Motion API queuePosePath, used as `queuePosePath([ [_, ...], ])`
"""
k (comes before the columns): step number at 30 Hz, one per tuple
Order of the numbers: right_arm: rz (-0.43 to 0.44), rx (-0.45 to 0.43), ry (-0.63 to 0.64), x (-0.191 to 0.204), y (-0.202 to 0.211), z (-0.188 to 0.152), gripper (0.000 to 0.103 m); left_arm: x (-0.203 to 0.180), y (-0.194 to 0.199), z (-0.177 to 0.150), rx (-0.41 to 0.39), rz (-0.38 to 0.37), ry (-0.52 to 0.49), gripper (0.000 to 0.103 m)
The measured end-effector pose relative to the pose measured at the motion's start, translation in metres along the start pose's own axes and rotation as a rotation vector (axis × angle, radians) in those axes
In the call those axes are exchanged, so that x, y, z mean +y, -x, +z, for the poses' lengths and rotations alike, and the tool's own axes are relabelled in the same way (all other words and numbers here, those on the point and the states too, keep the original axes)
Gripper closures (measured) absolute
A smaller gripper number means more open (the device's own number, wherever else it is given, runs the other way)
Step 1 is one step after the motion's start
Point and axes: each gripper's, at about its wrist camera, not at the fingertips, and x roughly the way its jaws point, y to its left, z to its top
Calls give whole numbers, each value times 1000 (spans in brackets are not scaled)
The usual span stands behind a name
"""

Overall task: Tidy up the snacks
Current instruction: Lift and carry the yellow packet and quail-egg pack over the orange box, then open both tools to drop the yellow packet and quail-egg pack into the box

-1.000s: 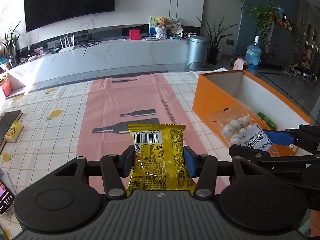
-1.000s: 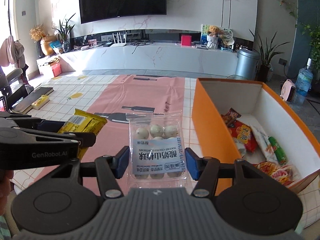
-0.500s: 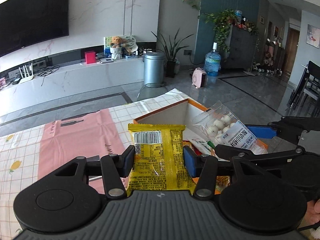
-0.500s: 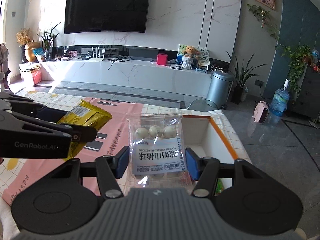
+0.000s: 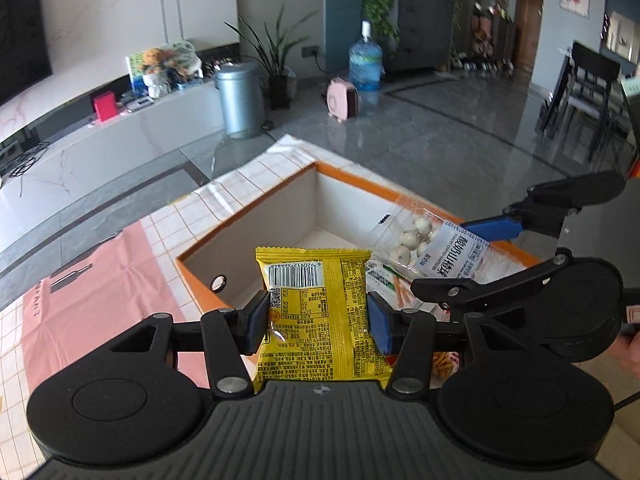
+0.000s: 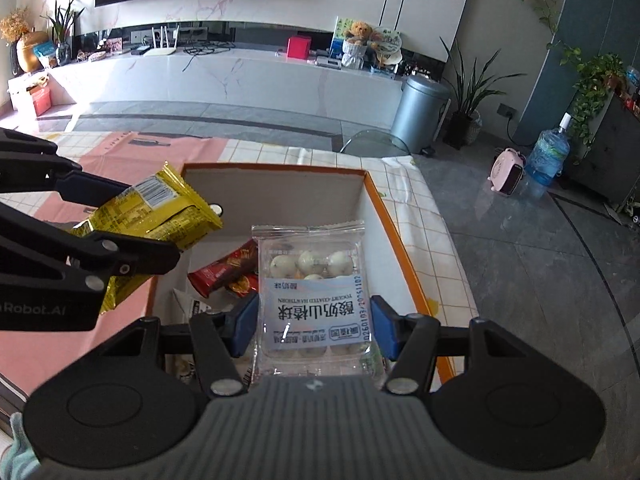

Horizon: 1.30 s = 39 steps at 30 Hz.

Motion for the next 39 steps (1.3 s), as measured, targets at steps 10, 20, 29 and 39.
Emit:
queuePosePath([
  [10,5,151,100,5,-66,0,46,-5,-67,2,165,17,-125,45],
  [20,13,235,131,2,-96,-3,45,-11,-99,2,252,28,-212,45],
  [29,3,251,135,1,-90,-10,44,-14,-99,4,254,61,-232,39],
  [39,-35,214,175,1,-54,0,33,-24,-66,17,191,120,-269,22],
])
